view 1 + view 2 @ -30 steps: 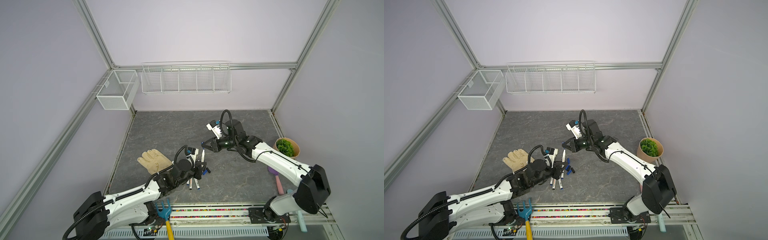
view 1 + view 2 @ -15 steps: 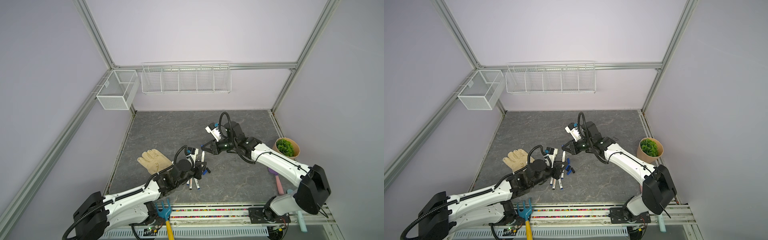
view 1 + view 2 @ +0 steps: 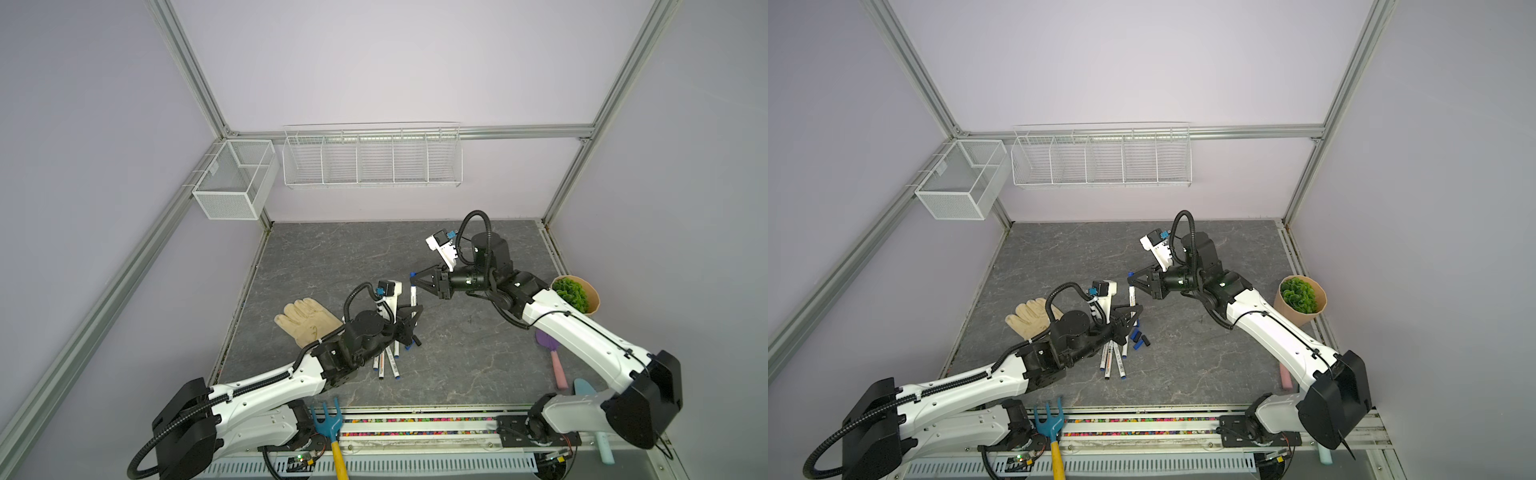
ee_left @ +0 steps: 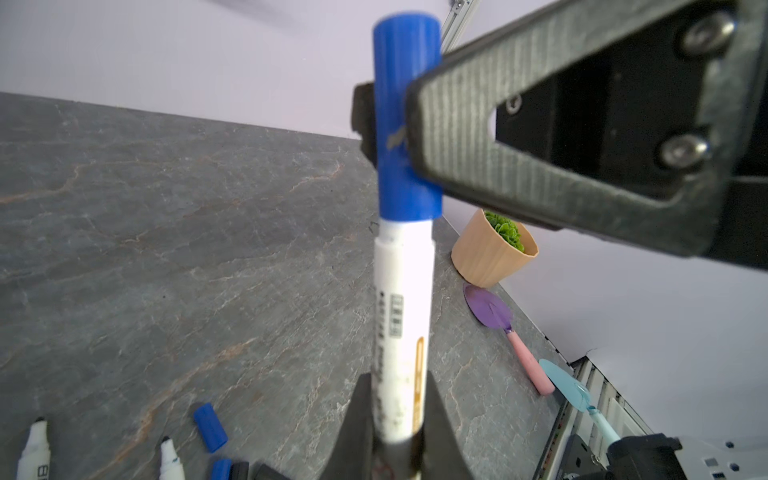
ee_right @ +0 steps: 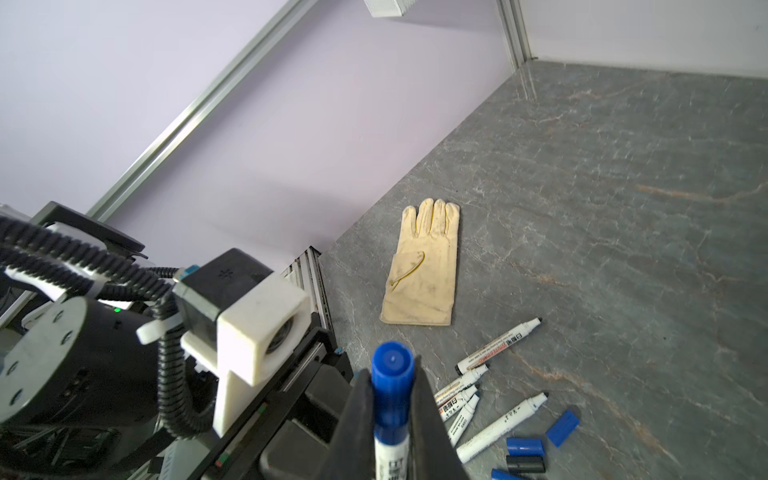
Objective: Insert the pens into the pen caps
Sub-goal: 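Press the blue cap down onto the marker tip with the right gripper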
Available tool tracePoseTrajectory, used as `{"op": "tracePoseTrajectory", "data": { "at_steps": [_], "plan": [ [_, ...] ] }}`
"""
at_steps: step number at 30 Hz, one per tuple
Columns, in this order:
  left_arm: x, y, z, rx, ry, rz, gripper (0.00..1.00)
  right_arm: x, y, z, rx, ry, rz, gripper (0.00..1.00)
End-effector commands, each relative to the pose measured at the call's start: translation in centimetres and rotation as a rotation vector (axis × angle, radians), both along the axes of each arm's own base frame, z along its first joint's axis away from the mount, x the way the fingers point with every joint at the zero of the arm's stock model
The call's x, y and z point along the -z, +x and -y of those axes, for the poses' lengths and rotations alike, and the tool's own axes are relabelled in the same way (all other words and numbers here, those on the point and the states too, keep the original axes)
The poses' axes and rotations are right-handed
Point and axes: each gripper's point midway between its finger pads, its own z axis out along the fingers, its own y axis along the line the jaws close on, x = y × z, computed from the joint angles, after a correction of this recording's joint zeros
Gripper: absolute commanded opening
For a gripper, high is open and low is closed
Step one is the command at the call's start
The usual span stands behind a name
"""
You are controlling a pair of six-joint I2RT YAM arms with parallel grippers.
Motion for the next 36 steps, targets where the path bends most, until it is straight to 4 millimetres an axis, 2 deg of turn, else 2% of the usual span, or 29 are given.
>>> {"op": "tracePoseTrajectory", "data": {
  "at_steps": [1,5,9,14,18,22,30,36],
  "plan": [
    [-8.1,3.3,-1.9,-0.184,-0.143,0.183,0.0,2.3,-7.3,0.4,-0.263,-0.053,-0.198,0.08],
    [-9.7,3.5,-1.6,-0.185,-0.102,0.261,0.0,3.3,-8.2,1.0,-0.285,-0.089,-0.238,0.08],
    [-10.9,3.6,-1.5,-0.187,-0.084,0.305,0.0,4.5,-8.4,1.3,-0.269,-0.124,-0.263,0.08],
    [-11.6,3.4,-1.5,-0.177,-0.07,0.336,0.0,6.3,-6.3,2.4,-0.133,-0.228,-0.213,0.07],
    [-11.8,2.8,-2.0,-0.167,-0.097,0.352,0.0,6.8,-5.1,3.1,-0.061,-0.262,-0.185,0.07],
    [-12.0,1.9,-1.3,-0.098,-0.108,0.352,0.0,6.8,-4.6,3.1,-0.046,-0.246,-0.184,0.07],
    [-12.2,-0.1,1.2,0.087,-0.109,0.318,0.0,5.7,-6.4,2.1,-0.157,-0.159,-0.211,0.11],
    [-10.7,0.1,1.5,0.092,-0.075,0.293,0.0,5.3,-6.4,2.7,-0.13,-0.162,-0.178,0.13]
  ]
}}
